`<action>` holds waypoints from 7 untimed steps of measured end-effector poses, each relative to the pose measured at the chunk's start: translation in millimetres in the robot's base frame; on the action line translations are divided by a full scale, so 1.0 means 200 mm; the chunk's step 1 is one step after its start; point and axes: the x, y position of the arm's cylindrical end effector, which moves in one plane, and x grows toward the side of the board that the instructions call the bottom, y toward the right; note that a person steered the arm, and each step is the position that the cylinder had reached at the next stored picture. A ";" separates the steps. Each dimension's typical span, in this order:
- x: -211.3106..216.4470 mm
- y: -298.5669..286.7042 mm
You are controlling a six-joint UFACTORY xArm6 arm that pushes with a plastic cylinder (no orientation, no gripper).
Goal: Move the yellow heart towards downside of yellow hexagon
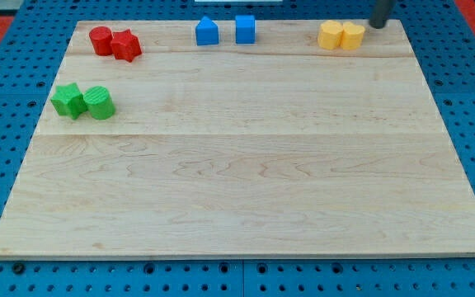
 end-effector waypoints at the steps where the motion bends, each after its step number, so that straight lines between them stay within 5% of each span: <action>1: 0.05 -0.10; 3: 0.29 -0.19; 5: 0.20 -0.03; 7: 0.42 0.11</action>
